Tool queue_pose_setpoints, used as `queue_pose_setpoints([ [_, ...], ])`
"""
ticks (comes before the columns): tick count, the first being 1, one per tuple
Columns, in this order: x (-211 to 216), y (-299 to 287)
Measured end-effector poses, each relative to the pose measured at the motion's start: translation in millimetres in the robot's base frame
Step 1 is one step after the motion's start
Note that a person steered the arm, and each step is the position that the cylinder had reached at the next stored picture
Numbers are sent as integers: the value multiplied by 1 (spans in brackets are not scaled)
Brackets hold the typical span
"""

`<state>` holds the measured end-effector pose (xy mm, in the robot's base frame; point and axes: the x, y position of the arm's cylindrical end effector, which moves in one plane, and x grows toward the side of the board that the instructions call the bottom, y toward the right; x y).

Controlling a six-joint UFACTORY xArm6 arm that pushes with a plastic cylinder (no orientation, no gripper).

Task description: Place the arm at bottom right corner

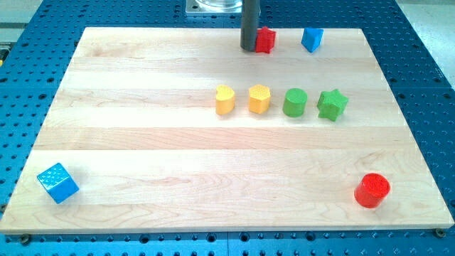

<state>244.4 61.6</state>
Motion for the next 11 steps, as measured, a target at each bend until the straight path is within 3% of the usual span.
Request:
queue_pose_setpoints([
  [1, 0, 20],
  [2, 6, -35],
  [3, 33, -128],
  [4, 109, -192],
  [5, 177, -184],
  [6, 233, -143],
  [8, 263, 67],
  [9, 280, 203],
  [10, 297, 282],
  [11, 343, 216],
])
